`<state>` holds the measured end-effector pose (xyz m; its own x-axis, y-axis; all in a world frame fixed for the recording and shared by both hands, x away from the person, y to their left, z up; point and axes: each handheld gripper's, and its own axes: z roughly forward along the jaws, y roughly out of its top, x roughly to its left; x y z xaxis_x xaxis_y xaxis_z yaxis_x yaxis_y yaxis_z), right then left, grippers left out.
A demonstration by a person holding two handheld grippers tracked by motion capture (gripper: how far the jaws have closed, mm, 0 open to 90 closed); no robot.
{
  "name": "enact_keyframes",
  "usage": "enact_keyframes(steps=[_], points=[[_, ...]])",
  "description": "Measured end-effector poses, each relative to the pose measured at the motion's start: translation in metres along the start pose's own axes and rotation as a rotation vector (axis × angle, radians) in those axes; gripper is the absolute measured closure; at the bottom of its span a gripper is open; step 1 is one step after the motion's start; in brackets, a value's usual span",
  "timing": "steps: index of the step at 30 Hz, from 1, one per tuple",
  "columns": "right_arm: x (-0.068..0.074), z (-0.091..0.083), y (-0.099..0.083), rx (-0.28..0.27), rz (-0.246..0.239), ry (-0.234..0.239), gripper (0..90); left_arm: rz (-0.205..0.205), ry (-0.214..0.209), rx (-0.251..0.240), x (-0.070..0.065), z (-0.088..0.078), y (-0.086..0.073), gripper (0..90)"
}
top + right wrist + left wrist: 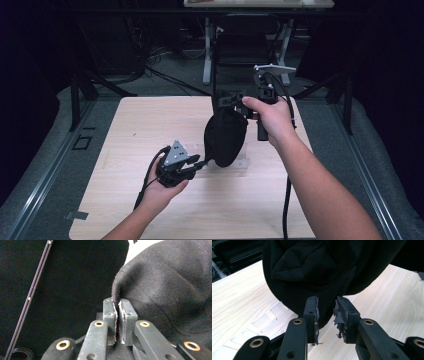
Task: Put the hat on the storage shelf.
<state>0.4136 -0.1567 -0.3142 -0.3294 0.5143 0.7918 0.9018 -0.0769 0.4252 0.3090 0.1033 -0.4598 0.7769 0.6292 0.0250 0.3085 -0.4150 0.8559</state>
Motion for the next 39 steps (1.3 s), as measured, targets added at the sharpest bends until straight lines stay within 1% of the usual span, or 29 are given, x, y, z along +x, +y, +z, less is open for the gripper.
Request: enact_keyframes(steps=[4, 6, 9, 11, 13, 17, 20, 23, 28, 35, 39], points=[[0.001, 0.001, 0.0, 0.0, -0.001, 0.003, 84.6, 0.007, -0.003, -0.001, -0.002, 0.0, 0.0, 70.1], [0.001, 0.001, 0.0, -0.001, -0.001, 0.002, 84.6, 0.009, -0.011, 0.0, -0.002, 0.0, 0.0, 69.5], [0.001, 0.002, 0.0, -0.001, 0.001, 0.009, 84.5, 0.012, -0.01, 0.003, -0.004, 0.002, 0.0, 69.0], [0.001, 0.003, 0.0, 0.0, 0.0, 0.009, 84.5, 0.023, 0.0, 0.01, -0.005, 0.005, 0.001, 69.2], [0.002, 0.004, 0.0, 0.001, -0.001, 0.012, 84.3, 0.03, 0.006, 0.017, -0.005, 0.009, 0.002, 70.9], [0.004, 0.007, -0.002, 0.005, -0.002, 0.018, 84.0, 0.038, 0.01, 0.022, -0.007, 0.013, 0.002, 77.5], [0.005, 0.007, -0.002, 0.0, -0.004, 0.016, 83.2, 0.069, 0.033, 0.028, -0.009, 0.013, 0.002, 79.8], [0.004, 0.005, -0.002, 0.004, -0.01, 0.015, 82.7, 0.085, 0.046, 0.032, -0.01, 0.013, 0.002, 81.3], [0.005, 0.0, -0.003, -0.001, -0.02, 0.015, 80.8, 0.092, 0.051, 0.033, -0.011, 0.012, 0.002, 81.9], [0.007, -0.008, -0.005, -0.018, -0.028, 0.033, 79.2, 0.098, 0.055, 0.032, -0.01, 0.012, 0.002, 82.5], [0.006, -0.013, -0.006, -0.027, -0.033, 0.033, 79.3, 0.096, 0.056, 0.028, -0.008, 0.011, 0.002, 83.3]])
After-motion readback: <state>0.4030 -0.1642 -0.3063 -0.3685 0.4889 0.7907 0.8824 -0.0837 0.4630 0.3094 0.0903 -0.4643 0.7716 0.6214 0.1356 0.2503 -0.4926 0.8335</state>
